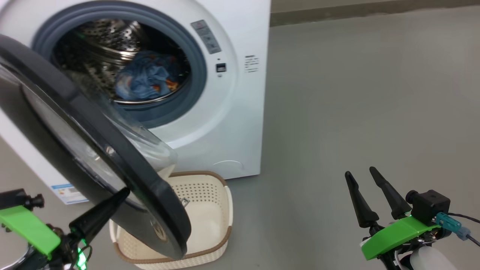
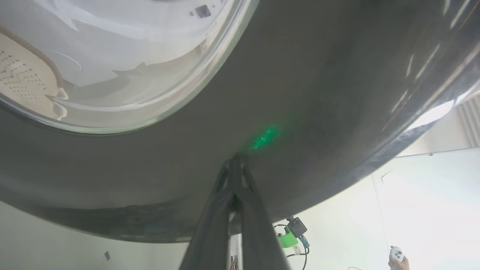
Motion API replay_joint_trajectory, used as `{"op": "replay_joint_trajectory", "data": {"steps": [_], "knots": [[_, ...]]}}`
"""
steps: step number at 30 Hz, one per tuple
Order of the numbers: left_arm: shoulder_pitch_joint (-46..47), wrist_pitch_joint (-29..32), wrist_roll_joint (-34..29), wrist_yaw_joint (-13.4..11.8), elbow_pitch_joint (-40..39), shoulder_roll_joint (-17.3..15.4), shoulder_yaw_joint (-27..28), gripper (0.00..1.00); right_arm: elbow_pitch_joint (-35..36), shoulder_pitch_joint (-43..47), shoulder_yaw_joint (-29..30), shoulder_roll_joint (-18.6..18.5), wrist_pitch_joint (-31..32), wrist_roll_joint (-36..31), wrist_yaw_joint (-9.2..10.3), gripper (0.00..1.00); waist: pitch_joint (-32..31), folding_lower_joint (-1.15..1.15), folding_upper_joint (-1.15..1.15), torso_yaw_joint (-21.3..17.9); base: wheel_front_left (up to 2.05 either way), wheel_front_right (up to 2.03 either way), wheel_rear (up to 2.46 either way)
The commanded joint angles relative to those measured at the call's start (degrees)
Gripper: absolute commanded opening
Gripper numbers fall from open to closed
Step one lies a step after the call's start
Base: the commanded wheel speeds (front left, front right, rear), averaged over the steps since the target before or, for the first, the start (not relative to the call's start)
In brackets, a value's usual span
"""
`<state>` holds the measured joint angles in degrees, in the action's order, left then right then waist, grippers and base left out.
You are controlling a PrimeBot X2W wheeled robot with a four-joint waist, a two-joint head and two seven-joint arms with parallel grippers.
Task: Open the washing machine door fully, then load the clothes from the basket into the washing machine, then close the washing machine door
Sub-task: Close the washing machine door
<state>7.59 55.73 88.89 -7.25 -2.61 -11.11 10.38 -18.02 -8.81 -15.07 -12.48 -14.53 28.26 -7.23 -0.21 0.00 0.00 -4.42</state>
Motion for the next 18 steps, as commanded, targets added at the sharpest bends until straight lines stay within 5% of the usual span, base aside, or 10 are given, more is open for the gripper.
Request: {"op": "replay_joint_trajectory", "data": {"steps": [1,18], "knots": [[4.1,-1.7,-1.4,1.2,-0.5,-0.2,1.9,0.00,1.5,-1.7,-1.0,-0.7,-0.5,-0.2,-0.25,1.00,0.8,0.00,0.00,-2.6,0.00,0.00,0.00],[8.2,-6.4,-3.1,4.6,5.4,1.6,2.6,0.00,1.3,-1.9,-1.1,-0.9,-0.5,-0.1,-0.25,1.00,1.4,0.00,0.00,-6.2,0.00,0.00,0.00]]}}
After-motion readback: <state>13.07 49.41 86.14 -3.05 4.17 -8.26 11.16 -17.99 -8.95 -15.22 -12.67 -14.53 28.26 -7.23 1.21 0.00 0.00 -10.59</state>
